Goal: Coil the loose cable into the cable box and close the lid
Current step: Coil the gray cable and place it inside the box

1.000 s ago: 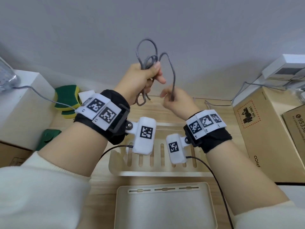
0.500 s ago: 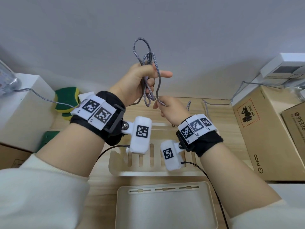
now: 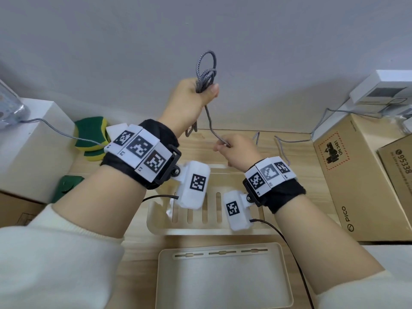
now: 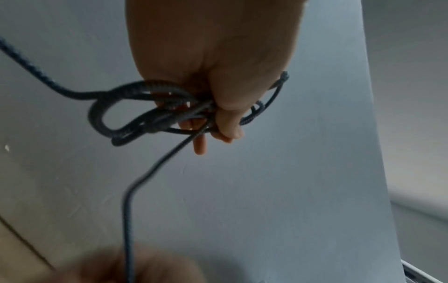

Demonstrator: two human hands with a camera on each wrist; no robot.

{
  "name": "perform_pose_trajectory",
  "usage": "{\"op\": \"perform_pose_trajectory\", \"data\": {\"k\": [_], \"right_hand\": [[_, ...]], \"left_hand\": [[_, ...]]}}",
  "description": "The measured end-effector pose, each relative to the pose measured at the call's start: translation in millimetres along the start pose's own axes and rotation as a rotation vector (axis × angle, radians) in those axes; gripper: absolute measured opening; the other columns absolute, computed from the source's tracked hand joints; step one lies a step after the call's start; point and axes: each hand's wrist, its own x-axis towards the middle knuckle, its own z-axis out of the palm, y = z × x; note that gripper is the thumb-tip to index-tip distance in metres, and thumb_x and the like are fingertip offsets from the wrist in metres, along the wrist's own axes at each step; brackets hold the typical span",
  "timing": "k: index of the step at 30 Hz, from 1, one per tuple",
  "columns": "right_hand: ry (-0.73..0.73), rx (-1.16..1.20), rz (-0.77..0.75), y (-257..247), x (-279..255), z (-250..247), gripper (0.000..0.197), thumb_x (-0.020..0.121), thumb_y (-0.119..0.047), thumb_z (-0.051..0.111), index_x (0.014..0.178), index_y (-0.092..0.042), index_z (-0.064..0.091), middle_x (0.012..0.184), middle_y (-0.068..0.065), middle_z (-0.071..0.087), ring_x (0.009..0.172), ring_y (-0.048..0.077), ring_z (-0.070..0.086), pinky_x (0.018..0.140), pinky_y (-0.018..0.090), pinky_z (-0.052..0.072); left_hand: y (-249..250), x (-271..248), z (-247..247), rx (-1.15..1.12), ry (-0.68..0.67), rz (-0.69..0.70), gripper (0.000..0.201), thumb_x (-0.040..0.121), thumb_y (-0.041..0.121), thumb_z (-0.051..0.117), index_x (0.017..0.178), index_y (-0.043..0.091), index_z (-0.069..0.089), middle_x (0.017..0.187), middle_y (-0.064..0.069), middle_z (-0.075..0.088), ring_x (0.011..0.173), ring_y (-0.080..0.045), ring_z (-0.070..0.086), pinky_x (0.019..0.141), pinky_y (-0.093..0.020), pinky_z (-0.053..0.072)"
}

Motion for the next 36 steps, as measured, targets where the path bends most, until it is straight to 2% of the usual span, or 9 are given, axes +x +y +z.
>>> {"op": "perform_pose_trajectory", "data": {"k": [3,6,12,16,20,26,29,32,36], "right_hand": [[0.147,-0.127,0.092,20,0,-1,0.025,0.089,-0.017,0.043,0.08,-0.028,0.064,0.069,-0.004,0.061,0.091,0.028,0.06,0.103,0.04,0.03],[0.251,-0.257,0.048,24,-2,-7,0.032,0.089,-0.009,0.042,0.086,-0.029,0.067,0.083,-0.005,0.065,0.107,0.023,0.054,0.104,0.036,0.013],[0.254,-0.47,-0.028,24,-4,-14,0.034,0.08,-0.004,0.057,0.082,-0.035,0.07,0.143,-0.008,0.045,0.134,0.024,0.024,0.098,0.043,0.006],[0.212,-0.413,0.091,36,-2,-18,0.019,0.086,-0.01,0.05,0.087,-0.029,0.049,0.098,0.001,0.07,0.111,0.029,0.052,0.096,0.043,0.024],[0.215,-0.198,0.17,30,-7,-29,0.01,0.088,-0.032,0.051,0.086,-0.024,0.045,0.061,-0.004,0.056,0.065,0.024,0.056,0.058,0.029,0.034],[0.518,0.222,-0.014,2,-8,-42,0.018,0.085,-0.038,0.053,0.071,-0.028,0.048,0.06,-0.004,0.051,0.062,0.026,0.055,0.068,0.039,0.047],[0.494,0.535,-0.114,-8,-8,-46,0.02,0.088,-0.027,0.052,0.07,-0.03,0.045,0.049,-0.008,0.046,0.048,0.016,0.045,0.055,0.035,0.044],[0.406,0.718,-0.204,-17,-9,-44,0.017,0.09,-0.017,0.045,0.077,-0.027,0.045,0.042,-0.012,0.049,0.043,0.006,0.043,0.052,0.023,0.041],[0.372,0.677,-0.275,-23,-9,-33,0.031,0.086,0.003,0.042,0.095,-0.026,0.053,0.065,-0.009,0.052,0.048,0.002,0.048,0.062,0.023,0.046]], "left_hand": [[2,-4,-3,-0.202,-0.074,-0.046,0.021,0.095,0.024,0.044,0.079,0.013,0.054,0.059,0.009,0.066,0.074,-0.014,0.066,0.086,-0.035,0.05],[4,-11,1,-0.416,-0.205,-0.084,0.022,0.096,0.018,0.041,0.076,0.011,0.044,0.033,0.009,0.04,0.035,-0.009,0.045,0.061,-0.034,0.056],[8,-10,-7,-0.459,-0.265,-0.121,0.026,0.096,0.018,0.039,0.073,0.012,0.046,0.032,0.01,0.029,0.029,-0.006,0.022,0.037,-0.015,0.026],[7,-8,-13,-0.381,-0.22,-0.11,0.023,0.095,0.017,0.043,0.073,0.012,0.049,0.033,0.01,0.03,0.029,-0.007,0.023,0.037,-0.015,0.025],[1,-7,-8,-0.205,-0.198,-0.119,0.015,0.091,0.015,0.049,0.076,0.014,0.05,0.044,0.007,0.042,0.034,-0.006,0.031,0.038,-0.019,0.03],[-15,-5,14,-0.053,-0.203,-0.126,0.017,0.092,0.015,0.047,0.076,0.021,0.044,0.089,-0.003,0.052,0.082,-0.016,0.047,0.075,-0.018,0.04],[-19,-6,19,-0.1,-0.26,-0.161,0.012,0.094,0.017,0.044,0.09,0.012,0.054,0.106,-0.008,0.062,0.098,-0.014,0.058,0.092,-0.024,0.042],[-18,-9,21,-0.189,-0.344,-0.126,0.031,0.095,0.014,0.041,0.11,-0.009,0.055,0.097,-0.003,0.067,0.088,0.004,0.063,0.084,-0.011,0.048],[-12,-14,21,-0.383,-0.368,-0.058,0.017,0.095,0.015,0.04,0.087,0.011,0.055,0.084,-0.006,0.06,0.075,0.002,0.064,0.068,-0.008,0.047]]}}
